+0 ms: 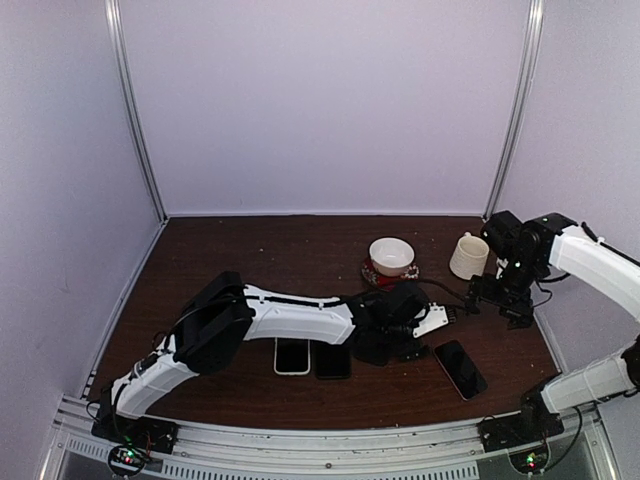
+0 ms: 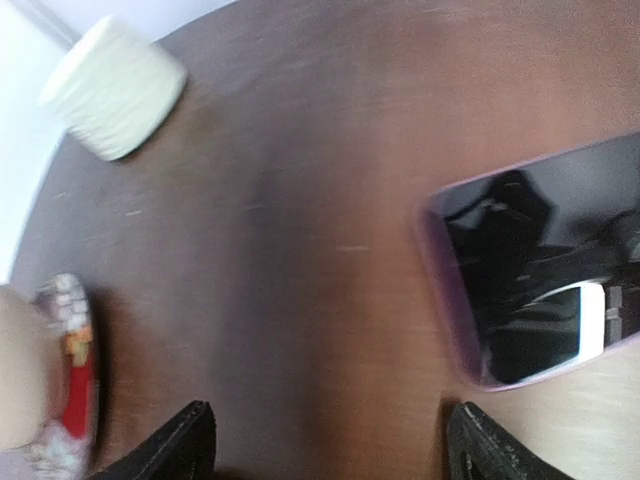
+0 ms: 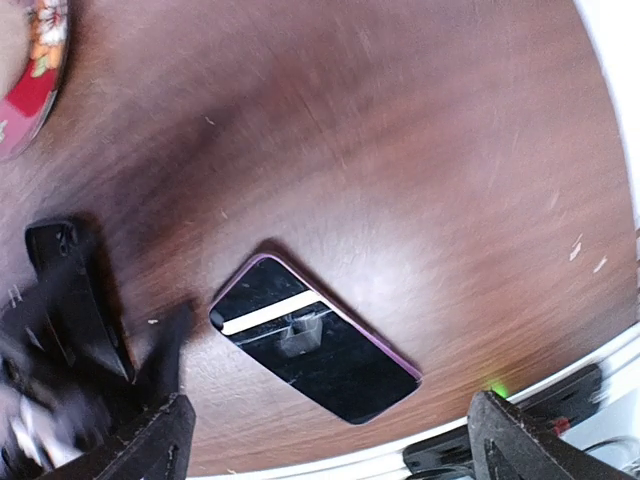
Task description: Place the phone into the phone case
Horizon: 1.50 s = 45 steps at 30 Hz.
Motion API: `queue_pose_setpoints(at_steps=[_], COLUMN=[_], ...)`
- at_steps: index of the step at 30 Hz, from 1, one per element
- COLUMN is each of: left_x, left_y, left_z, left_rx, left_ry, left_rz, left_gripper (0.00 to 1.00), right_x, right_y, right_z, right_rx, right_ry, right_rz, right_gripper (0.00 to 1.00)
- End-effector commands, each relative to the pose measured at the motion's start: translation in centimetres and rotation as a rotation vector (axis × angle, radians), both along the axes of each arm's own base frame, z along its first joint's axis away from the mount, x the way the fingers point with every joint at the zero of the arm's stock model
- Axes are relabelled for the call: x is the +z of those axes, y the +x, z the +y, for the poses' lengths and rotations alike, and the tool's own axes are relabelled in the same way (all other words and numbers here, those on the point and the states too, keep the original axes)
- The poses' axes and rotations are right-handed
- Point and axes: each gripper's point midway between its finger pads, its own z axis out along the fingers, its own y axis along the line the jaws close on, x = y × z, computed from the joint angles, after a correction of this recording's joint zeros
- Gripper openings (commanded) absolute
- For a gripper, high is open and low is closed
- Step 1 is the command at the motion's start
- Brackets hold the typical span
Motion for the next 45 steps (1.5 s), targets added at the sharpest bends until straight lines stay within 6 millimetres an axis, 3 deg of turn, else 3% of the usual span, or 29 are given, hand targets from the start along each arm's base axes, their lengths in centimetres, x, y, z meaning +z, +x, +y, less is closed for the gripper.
queue_pose_setpoints(at_steps=[1,2,4,7,9,11,14,19,22,26,29,36,41,45], left_x=[1.5,2.7,7.3,12.7,14.8,15.4,13.4,7.3,5.1,2.8,2.0,0.7,1.4,2.2], left_y=[7.0,6.4,4.0,1.1,0.2,0.0,-0.1,2.1,3.2,4.0,4.3,4.5,4.8,5.5], left_z=[3.1,2.9,2.5,3.8,5.7,7.9,10.8,14.9,15.6,15.7,15.4,15.6,15.0,14.6], left_rx=[0.22,0.192,0.09,0.006,0.025,0.075,0.142,0.306,0.347,0.374,0.375,0.381,0.37,0.404], left_ry=[0.032,0.001,-0.102,-0.182,-0.18,-0.15,-0.08,0.058,0.09,0.131,0.153,0.191,0.174,0.156], left_rz=[-0.071,-0.055,0.012,0.087,0.122,0.188,0.298,0.417,0.487,0.49,0.495,0.487,0.482,0.479], left_gripper=[0.84,0.84,0.85,0.85,0.86,0.87,0.87,0.77,0.7,0.7,0.69,0.65,0.65,0.63], right_x=[2.4,2.7,2.5,0.8,-0.8,-2.2,-3.9,-6.4,-7.9,-9.7,-10.8,-11.8,-11.0,-11.4], right_y=[0.9,1.3,1.8,1.3,0.4,-0.2,-0.8,-0.9,-1.0,-1.4,-2.0,-3.0,-2.3,-2.2], right_z=[-2.4,-2.6,-2.7,-1.4,-0.6,0.3,1.8,3.2,4.0,5.1,5.6,3.6,4.4,4.8], right_rx=[0.205,0.232,0.272,0.342,0.374,0.399,0.427,0.516,0.551,0.576,0.612,0.618,0.63,0.634], right_ry=[-0.147,-0.168,-0.182,-0.119,-0.087,-0.051,0.028,0.036,0.049,0.073,0.047,-0.077,-0.06,-0.041], right_rz=[0.031,0.028,0.034,0.105,0.143,0.134,0.114,0.16,0.196,0.234,0.286,0.369,0.335,0.344], right_gripper=[1.0,1.0,0.99,1.0,0.99,0.99,1.0,0.99,0.99,0.99,1.0,0.99,0.99,0.99])
